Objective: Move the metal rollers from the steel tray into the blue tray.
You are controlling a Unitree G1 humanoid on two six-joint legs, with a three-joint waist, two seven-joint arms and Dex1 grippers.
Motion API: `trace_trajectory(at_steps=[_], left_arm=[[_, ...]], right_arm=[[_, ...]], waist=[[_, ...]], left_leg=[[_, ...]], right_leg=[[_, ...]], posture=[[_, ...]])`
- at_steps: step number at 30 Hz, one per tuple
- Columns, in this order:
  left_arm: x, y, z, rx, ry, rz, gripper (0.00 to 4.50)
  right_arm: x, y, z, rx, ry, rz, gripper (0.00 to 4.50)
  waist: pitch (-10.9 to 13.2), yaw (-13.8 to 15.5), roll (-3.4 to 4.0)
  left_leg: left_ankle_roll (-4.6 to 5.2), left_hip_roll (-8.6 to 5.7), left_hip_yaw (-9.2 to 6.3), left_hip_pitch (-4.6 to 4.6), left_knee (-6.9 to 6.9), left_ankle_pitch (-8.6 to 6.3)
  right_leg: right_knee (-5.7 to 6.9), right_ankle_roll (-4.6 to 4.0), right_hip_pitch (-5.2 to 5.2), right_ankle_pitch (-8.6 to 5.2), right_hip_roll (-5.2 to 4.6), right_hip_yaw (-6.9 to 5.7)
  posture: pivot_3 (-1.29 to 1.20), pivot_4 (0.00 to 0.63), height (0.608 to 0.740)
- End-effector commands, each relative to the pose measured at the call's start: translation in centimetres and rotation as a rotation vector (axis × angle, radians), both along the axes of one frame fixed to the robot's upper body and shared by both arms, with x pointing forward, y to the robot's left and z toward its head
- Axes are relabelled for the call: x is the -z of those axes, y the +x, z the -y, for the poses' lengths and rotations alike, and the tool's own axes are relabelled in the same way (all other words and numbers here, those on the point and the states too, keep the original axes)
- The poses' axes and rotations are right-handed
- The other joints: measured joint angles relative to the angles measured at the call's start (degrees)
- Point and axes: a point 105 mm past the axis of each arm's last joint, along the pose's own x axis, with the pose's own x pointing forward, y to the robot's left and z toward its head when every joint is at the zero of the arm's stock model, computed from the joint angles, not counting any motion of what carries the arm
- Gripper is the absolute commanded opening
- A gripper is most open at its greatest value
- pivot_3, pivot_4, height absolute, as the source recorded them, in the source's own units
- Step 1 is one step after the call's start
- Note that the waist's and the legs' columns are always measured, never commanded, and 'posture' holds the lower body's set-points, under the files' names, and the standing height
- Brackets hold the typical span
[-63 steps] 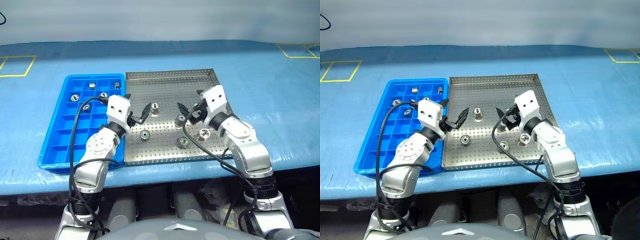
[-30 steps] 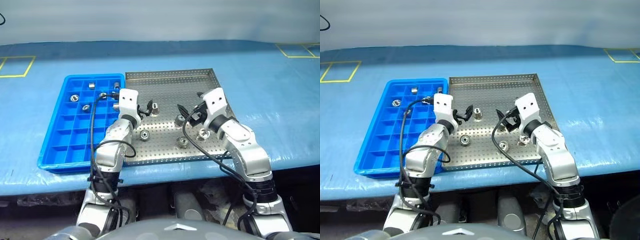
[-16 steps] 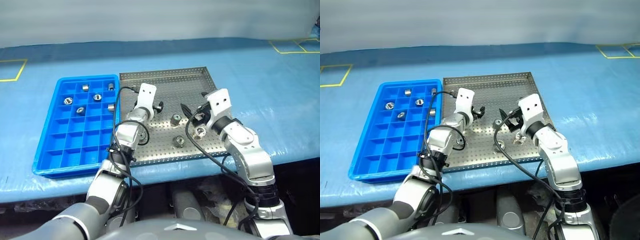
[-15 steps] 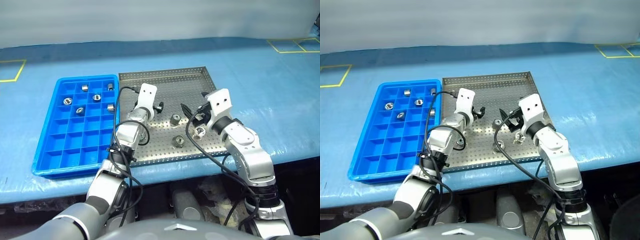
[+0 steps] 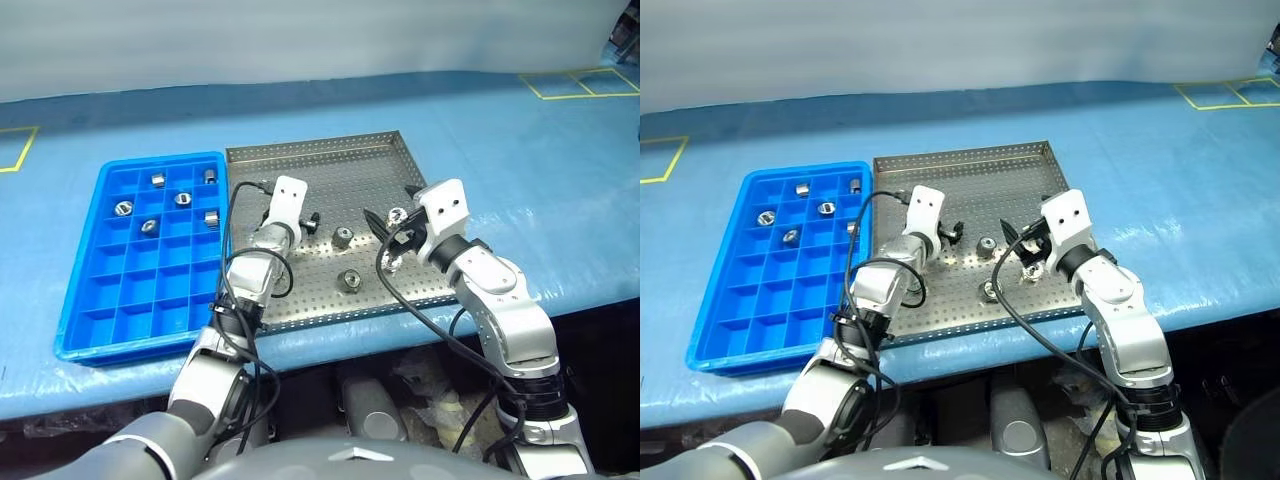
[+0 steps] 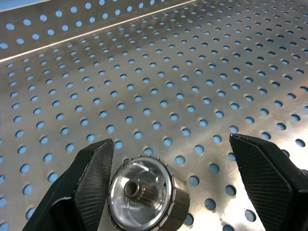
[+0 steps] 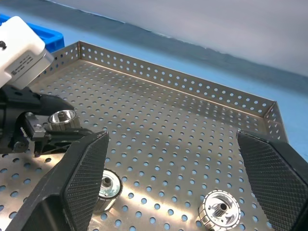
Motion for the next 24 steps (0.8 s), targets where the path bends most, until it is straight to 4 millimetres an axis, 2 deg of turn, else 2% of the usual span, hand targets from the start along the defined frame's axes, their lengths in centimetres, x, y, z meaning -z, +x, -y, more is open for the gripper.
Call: trace_trajectory(at_steps=[1, 7, 10, 15, 21, 24], left_arm=[[-1.06, 0.08, -0.09, -0.006, -0.005, 0.035, 4.18], [-0.71, -0.04, 0.27, 0.001, -0.015, 0.029, 4.18], [-0.79, 0.06, 0.42, 0.009, -0.018, 0.036, 3.61], [-0.91, 0.2, 0.56, 0.015, 0.006, 0.048, 1.99], [-1.04, 0.26, 0.43, 0.009, 0.013, 0.057, 1.99], [-1.19, 0.28, 0.19, 0.002, 0.02, 0.067, 1.74]], right_arm=[[-1.46, 0.17, 0.03, 0.003, 0.005, 0.056, 4.49], [-1.6, 0.26, -0.31, -0.01, 0.007, 0.059, 4.49], [-1.66, 0.2, -0.31, -0.01, 0.006, 0.062, 4.5], [-1.71, 0.15, -0.21, -0.007, 0.004, 0.065, 4.5], [-1.71, 0.12, -0.12, -0.001, 0.003, 0.067, 4.5], [-1.71, 0.17, -0.14, -0.001, 0.005, 0.068, 4.5]], waist=[[0.0, 0.0, 0.0], [0.0, 0.1, 0.0], [0.0, 0.2, 0.0], [0.0, 0.2, 0.0], [0.0, 0.2, 0.0], [0.0, 0.2, 0.0]], left_leg=[[0.0, -0.01, 0.0, 0.01, 0.0, 0.0], [0.0, -0.01, 0.01, 0.02, 0.01, 0.0], [0.0, -0.02, 0.01, 0.01, 0.01, 0.0], [0.0, -0.02, 0.02, 0.01, 0.01, 0.0], [0.0, -0.02, 0.01, 0.01, 0.01, 0.0], [0.0, -0.02, 0.01, 0.01, 0.01, 0.0]], right_leg=[[0.0, 0.01, 0.01, 0.0, -0.01, 0.01], [0.0, 0.03, 0.01, 0.02, 0.0, 0.02], [0.0, 0.03, 0.01, 0.02, 0.0, 0.03], [0.0, 0.04, 0.01, 0.02, -0.01, 0.04], [0.0, 0.04, 0.0, 0.02, -0.01, 0.05], [0.0, 0.04, 0.0, 0.02, -0.01, 0.05]], posture=[[-0.26, 0.15, 0.74], [-0.25, 0.15, 0.74], [-0.25, 0.15, 0.74], [-0.26, 0.15, 0.74], [-0.27, 0.15, 0.74], [-0.26, 0.15, 0.74]])
